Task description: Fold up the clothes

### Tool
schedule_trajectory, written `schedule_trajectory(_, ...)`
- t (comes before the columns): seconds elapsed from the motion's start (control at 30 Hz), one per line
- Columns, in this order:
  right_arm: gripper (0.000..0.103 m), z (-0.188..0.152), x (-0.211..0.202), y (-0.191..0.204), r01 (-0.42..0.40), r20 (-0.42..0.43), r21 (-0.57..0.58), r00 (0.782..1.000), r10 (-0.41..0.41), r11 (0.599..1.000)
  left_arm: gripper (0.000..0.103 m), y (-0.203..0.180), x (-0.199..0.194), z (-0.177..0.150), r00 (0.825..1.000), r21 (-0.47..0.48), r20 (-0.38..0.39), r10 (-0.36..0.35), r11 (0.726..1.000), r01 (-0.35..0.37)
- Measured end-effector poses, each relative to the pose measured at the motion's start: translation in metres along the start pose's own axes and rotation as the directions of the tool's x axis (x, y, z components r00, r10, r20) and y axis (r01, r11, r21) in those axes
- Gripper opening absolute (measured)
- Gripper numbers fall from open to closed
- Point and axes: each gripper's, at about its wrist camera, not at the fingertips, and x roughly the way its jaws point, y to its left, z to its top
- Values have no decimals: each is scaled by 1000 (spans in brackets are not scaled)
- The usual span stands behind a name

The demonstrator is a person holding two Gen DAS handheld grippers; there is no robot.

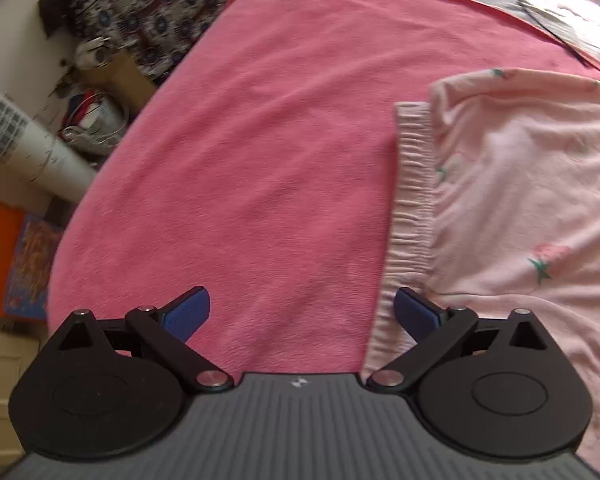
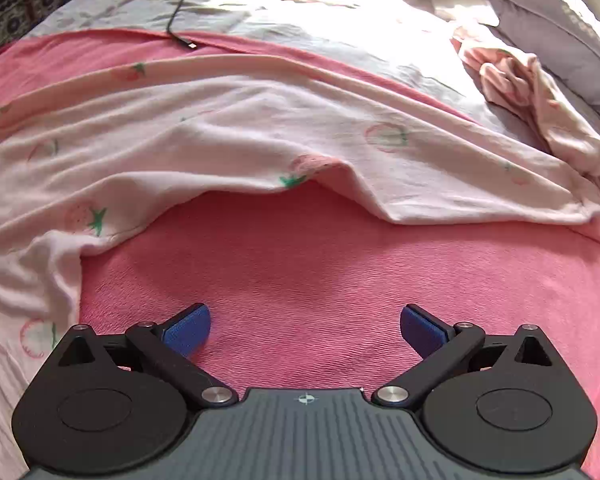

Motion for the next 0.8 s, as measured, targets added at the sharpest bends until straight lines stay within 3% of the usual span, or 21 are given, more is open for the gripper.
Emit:
schedule_trajectory(0.07, 102, 1, -10, 15, -90, 27, -24, 995, 91, 996, 94, 3, -12, 1, 999, -38, 34, -42, 998, 43)
schedule_trajectory(0.13, 103, 1, -19, 31, -183, 52, -53, 981, 186, 982, 96, -13, -17, 3, 989, 0, 46, -144, 990, 144)
schedule_trajectory(0.17, 103, 2, -24, 49, -232, 64, -105, 969, 240, 967, 97, -26, -17, 3, 986, 53, 36, -161, 986, 159)
schedule_trajectory(0.27, 103, -2, -21, 100, -281, 55, -248, 951, 303, 927, 97, -71, 1, -3, 999, 226, 19, -36, 974, 31)
schedule_trajectory(0.3, 103, -1, -16, 113, -273, 38, -284, 955, 295, 919, 102, -77, 8, -6, 1000, 251, 18, 5, 968, -9)
schedule_trajectory(0.37, 103, -2, -11, 116, -267, 39, -309, 955, 292, 913, 103, -68, 14, -5, 1000, 197, 22, -13, 980, 9)
schedule_trajectory(0.53, 103, -10, -9, 62, -224, 54, -231, 969, 243, 947, 103, -23, 4, -3, 1000, 15, 9, 30, 999, -30)
schedule_trajectory(0.63, 103, -24, -20, 37, -214, 38, -196, 973, 226, 957, 100, -9, -14, -11, 985, 1, 32, 170, 985, -171)
schedule_trajectory(0.7, 103, -34, -28, 20, -207, 28, -174, 976, 215, 963, 99, 1, -32, -26, 985, -32, 46, 166, 986, -165)
schedule_trajectory(0.8, 103, -48, -40, -5, -195, 11, -140, 980, 199, 971, 99, 12, -53, -54, 998, -105, 6, 67, 992, -66)
